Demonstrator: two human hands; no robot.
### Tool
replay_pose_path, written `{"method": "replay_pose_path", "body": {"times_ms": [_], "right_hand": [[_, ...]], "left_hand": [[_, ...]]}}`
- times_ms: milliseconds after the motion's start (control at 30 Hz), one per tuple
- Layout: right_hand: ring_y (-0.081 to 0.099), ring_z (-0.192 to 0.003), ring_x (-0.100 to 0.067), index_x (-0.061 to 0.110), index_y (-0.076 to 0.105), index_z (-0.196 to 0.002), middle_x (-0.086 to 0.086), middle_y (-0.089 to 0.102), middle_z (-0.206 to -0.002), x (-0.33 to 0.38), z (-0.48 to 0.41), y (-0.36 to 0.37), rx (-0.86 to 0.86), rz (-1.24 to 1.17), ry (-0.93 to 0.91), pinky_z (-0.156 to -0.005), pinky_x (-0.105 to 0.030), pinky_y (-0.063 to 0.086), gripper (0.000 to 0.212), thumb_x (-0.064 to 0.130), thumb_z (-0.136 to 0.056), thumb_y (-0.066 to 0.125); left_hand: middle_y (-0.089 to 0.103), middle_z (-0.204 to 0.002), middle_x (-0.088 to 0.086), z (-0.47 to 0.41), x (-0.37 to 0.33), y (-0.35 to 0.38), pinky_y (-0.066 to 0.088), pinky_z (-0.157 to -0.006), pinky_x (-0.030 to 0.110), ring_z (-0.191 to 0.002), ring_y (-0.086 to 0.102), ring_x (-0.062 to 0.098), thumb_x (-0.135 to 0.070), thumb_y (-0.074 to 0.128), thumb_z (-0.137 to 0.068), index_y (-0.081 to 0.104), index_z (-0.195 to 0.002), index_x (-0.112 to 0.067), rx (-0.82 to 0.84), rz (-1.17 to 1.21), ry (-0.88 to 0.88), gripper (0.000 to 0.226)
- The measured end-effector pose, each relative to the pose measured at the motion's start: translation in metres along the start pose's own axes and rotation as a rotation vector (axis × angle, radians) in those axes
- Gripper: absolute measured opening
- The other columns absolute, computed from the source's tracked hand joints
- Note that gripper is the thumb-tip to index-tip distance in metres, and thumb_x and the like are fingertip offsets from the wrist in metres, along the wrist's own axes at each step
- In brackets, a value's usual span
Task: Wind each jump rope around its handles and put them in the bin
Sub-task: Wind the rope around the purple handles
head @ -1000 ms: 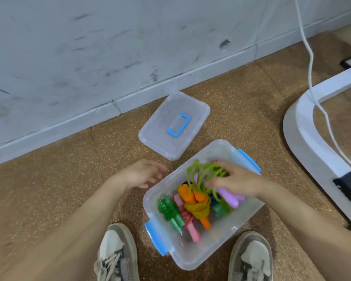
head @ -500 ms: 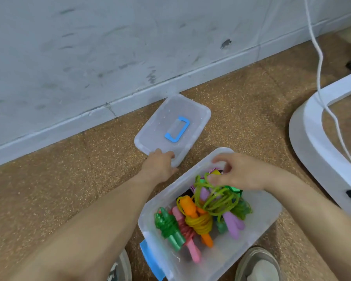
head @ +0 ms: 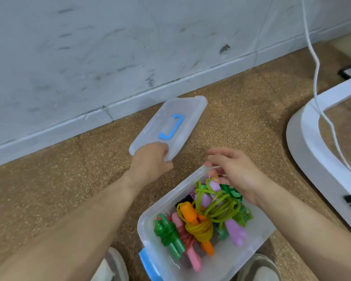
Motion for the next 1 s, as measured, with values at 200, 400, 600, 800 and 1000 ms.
{"method": "replay_pose_path", "body": {"times_ms": [200, 400, 600, 800, 1000], "right_hand": [[0.063, -0.081, -0.020, 0.019, 0.032, -0.147, -0.009, 0.057, -0.118, 0.034, 0.032, -0.052, -0.193, -0.362, 0.014, -0.074, -0.042, 0.059, 0.080, 0.038, -0.082, 0.074], [0.051, -0.050, -0.015, 0.024, 0.046, -0.122, -0.010, 0.059, -0.084, 0.028, 0.080, -0.098, -0.281, -0.312, -0.027, -0.043, -0.024, 0.040, 0.042, 0.019, -0.087, 0.069], [0.056, -0.068, -0.021, 0.007, 0.066, -0.110, -0.006, 0.061, -0.078, -0.021, 0.107, -0.105, -0.318, 0.134, 0.011, -0.060, -0.037, 0.051, 0.022, 0.007, -0.088, 0.065], [0.061, -0.110, -0.031, 0.015, 0.065, -0.123, -0.009, 0.065, -0.122, -0.031, 0.096, -0.101, -0.330, 0.603, -0.058, -0.092, -0.036, 0.049, 0.036, 0.013, -0.088, 0.055], [0.059, -0.110, -0.031, 0.016, 0.065, -0.121, -0.011, 0.067, -0.118, -0.035, 0.087, -0.101, -0.294, 0.946, -0.160, -0.084, -0.033, 0.046, 0.039, 0.009, -0.085, 0.054]], "left_hand": [[0.056, -0.084, -0.005, 0.100, -0.038, -0.085, 0.043, -0.067, 0.032, -0.078, 0.050, 0.015, -0.030, 0.066, -0.077, 0.054, -0.083, -0.018, -0.062, 0.154, 0.153, 0.018], [0.049, -0.087, -0.008, 0.199, -0.072, -0.076, 0.044, -0.069, 0.035, -0.087, 0.044, 0.015, -0.029, 0.061, -0.074, 0.052, -0.085, -0.023, -0.027, 0.071, 0.228, 0.016], [0.040, -0.114, -0.009, 0.255, -0.074, -0.022, 0.035, -0.086, 0.021, -0.110, 0.038, 0.011, -0.040, 0.064, -0.084, 0.056, -0.111, -0.027, 0.061, 0.103, 0.069, 0.031], [0.039, -0.099, -0.009, 0.269, -0.070, 0.014, 0.030, -0.083, 0.016, -0.100, 0.035, 0.008, -0.048, 0.067, -0.080, 0.066, -0.085, -0.027, 0.005, 0.309, -0.109, 0.021], [0.059, -0.090, 0.001, 0.278, -0.039, 0.055, 0.056, -0.073, 0.039, -0.081, 0.065, 0.026, -0.040, 0.073, -0.076, 0.048, -0.098, -0.021, 0.004, 0.826, -0.813, 0.038]]}}
Point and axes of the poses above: each hand's wrist, its own z-axis away from the middle knuckle, its own y-axis out of the palm, x = y × z, the point moved 6 cm from there along -z, towards the middle knuckle
